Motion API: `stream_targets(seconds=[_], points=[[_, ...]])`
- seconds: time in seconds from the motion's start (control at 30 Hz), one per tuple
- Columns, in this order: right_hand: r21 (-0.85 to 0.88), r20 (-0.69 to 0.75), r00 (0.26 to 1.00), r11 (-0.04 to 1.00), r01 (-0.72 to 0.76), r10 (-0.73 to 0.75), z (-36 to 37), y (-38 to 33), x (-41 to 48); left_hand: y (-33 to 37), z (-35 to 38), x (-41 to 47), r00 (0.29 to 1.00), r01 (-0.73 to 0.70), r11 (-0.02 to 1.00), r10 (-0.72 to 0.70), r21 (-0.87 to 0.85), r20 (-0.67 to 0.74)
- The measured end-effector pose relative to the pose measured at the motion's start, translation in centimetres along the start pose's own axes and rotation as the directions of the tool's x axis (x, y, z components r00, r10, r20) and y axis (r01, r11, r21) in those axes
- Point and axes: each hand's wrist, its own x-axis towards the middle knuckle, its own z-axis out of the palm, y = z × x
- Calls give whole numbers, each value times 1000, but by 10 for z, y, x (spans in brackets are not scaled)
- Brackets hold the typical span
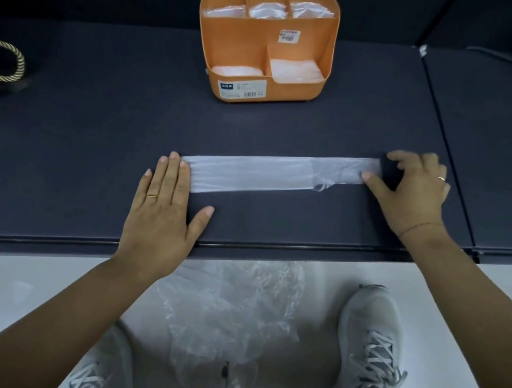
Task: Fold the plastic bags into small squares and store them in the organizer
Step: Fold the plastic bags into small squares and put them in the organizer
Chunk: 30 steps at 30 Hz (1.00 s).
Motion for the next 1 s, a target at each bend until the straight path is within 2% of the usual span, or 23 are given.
stream_targets(seconds=[0.07,0.3,0.37,0.43,0.5,0.57,0.6,0.67,0.77,0.83,0.93,1.0], points=[[50,25,999,998,-38,37,-1,-8,6,0,0,0,1000,0,1000,0,1,-3],[107,115,993,994,-22,9,-3,-16,10,0,-1,-1,1000,-7,1000,7,-1,-5],[214,148,988,974,-70,38,-11,-17,9,-1,-1,0,1000,-16,1000,16,1,2],[478,254,960,848,-229,116,-23,-20,6,-6,-1,2,999,-44,999,44,1,9],[649,449,877,612,-452,171,-34,-23,-2,-15,-2,6,996,-92,996,92,4,15],[645,630,757,427,-634,172,-43,-20,-7,-27,-4,13,991,-134,991,133,5,29],[623,680,715,387,-680,162,-47,-18,-8,-34,-6,16,987,-156,988,155,0,41],[585,706,692,425,-691,154,-53,-15,-8,-48,-11,24,976,-206,979,206,-8,65],[498,724,680,591,-635,120,-55,-18,-11,-65,-19,34,957,-275,962,273,1,98],[478,736,668,615,-627,109,-53,-23,-14,-71,-22,40,948,-303,953,300,13,108],[498,675,717,611,-615,172,-48,-29,-11,-75,-22,47,937,-335,942,330,29,116],[479,629,755,672,-565,186,-46,-29,-6,-78,-23,53,933,-347,937,341,34,117]])
